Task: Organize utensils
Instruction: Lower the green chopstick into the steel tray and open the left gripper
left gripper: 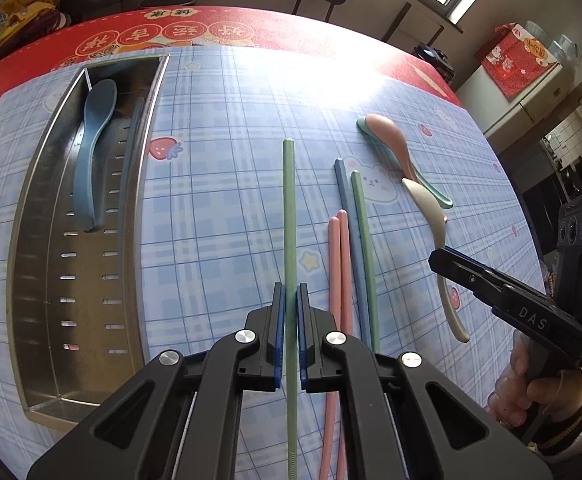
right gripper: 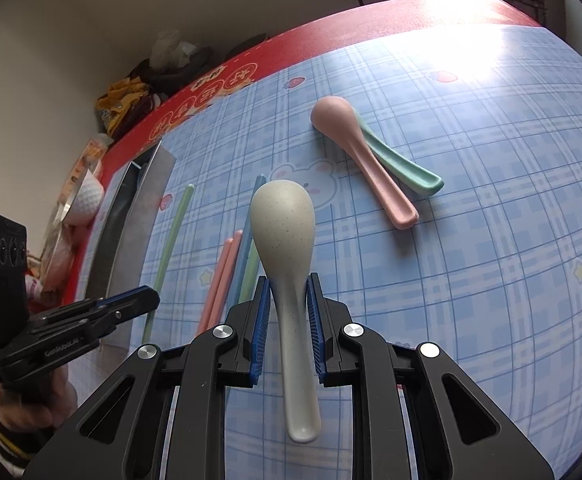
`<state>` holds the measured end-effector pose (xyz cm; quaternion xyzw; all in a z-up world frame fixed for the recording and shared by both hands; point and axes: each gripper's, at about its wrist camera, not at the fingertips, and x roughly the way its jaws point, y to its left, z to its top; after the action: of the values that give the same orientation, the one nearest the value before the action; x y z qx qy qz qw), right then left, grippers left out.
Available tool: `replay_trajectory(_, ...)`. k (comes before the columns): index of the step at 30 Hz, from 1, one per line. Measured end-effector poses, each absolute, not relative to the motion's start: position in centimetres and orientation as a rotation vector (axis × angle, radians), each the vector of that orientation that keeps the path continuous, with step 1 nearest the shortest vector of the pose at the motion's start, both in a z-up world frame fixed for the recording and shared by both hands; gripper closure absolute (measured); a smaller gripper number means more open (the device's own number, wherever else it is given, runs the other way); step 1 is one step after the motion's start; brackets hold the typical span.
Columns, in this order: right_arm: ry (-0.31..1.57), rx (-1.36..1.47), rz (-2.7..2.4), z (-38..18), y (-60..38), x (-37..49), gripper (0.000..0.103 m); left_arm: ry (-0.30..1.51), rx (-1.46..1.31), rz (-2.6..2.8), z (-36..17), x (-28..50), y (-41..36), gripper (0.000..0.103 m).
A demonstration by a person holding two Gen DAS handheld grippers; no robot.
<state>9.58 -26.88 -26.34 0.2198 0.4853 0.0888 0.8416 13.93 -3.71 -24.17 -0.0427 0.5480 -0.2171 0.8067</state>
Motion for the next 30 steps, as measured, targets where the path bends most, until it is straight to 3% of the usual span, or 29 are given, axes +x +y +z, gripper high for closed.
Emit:
replay_trajectory(14, 1.027, 0.453, 0.187, -26.1, -25.8, 10.7, 0.084, 1.074, -0.166, -0.295, -19.7, 17.9, 4.3, 0.097)
replay_trajectory(30, 1.026, 0.478, 0.104, -26.2, -28.1, 10.3, 0.084, 1.208, -0.13, -0.273, -25.3, 22.7, 4.2, 0.097)
